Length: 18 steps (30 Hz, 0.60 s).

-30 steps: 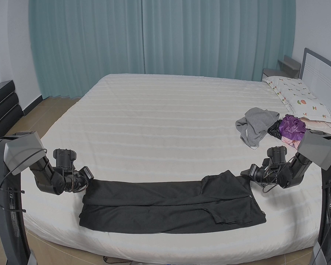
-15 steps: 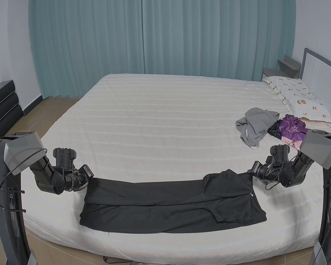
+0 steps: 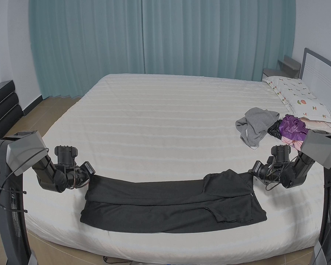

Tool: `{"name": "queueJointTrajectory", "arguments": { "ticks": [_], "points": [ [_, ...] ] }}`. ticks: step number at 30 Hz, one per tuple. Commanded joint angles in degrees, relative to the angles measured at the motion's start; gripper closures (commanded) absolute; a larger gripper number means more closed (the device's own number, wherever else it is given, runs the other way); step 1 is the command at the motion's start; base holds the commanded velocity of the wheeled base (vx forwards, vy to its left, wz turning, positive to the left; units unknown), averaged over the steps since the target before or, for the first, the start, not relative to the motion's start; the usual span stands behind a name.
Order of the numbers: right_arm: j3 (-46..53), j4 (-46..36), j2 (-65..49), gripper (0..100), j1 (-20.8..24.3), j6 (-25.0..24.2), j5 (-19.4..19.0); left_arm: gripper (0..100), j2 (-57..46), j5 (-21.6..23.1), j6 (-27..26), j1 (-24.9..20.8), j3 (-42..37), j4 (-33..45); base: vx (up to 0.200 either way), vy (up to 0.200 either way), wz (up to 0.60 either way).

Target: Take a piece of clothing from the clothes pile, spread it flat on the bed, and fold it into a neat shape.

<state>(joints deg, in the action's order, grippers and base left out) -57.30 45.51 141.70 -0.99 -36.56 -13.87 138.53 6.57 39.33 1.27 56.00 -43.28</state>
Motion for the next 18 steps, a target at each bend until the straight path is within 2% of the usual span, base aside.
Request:
{"name": "queueJointTrajectory", "arguments": {
  "ticks": [1,16,17,18],
  "points": [
    [1.0,-0.1,-1.2,100,-0.5,0.0,0.0,100,1.2,0.0,0.0,-0.2,1.7,-0.1,0.0,0.0,0.0],
    [2.7,-0.4,-2.0,100,-1.6,-0.1,1.1,100,3.9,-0.2,0.0,-0.9,6.0,0.0,0.0,0.0,0.0],
    [2.9,-0.3,-1.9,100,-1.6,-0.1,1.1,0,3.8,-0.2,0.0,-0.9,6.0,0.2,0.0,0.0,0.0],
    [3.1,-0.2,-1.9,100,-1.6,-0.1,1.0,0,3.8,-0.2,0.0,-0.9,5.9,0.3,0.0,0.0,0.0]
  ]
}}
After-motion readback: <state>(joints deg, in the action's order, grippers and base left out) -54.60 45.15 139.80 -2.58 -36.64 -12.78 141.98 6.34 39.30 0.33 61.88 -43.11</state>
